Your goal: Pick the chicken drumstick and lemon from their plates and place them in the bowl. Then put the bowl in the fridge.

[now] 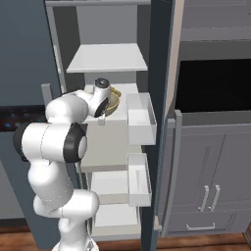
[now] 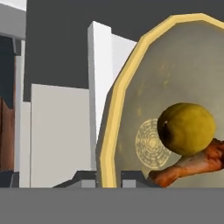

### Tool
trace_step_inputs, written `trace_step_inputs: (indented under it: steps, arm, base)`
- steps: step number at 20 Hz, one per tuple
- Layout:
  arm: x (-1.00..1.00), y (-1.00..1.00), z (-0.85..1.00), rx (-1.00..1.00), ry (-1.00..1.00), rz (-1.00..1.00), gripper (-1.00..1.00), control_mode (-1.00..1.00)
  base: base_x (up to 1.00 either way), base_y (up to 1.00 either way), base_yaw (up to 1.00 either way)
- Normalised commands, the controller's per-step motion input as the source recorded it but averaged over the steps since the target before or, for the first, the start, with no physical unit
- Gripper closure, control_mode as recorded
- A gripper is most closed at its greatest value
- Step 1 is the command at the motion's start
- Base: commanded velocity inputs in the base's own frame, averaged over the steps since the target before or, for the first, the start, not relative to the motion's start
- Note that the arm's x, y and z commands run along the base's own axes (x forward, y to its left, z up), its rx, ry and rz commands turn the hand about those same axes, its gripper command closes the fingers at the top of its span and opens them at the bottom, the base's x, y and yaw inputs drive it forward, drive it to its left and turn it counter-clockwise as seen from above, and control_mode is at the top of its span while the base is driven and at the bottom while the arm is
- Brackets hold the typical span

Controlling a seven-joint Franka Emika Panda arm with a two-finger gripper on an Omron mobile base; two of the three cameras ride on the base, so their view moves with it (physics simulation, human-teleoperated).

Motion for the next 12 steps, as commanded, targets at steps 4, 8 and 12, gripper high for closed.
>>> trace_step_inputs:
  steps: [4, 8, 12]
  arm:
    - [0.27, 0.00, -0.10, 0.00, 0.00, 0.00, 1.00, -1.00]
    - [0.25, 0.00, -0.08, 0.00, 0.00, 0.00, 1.00, -1.00]
    - [0.05, 0.01, -0.22, 0.00, 0.00, 0.00, 1.00, -1.00]
  base:
    - [0.00, 0.00, 0.00]
    - [0.00, 0.00, 0.00]
    - [0.00, 0.00, 0.00]
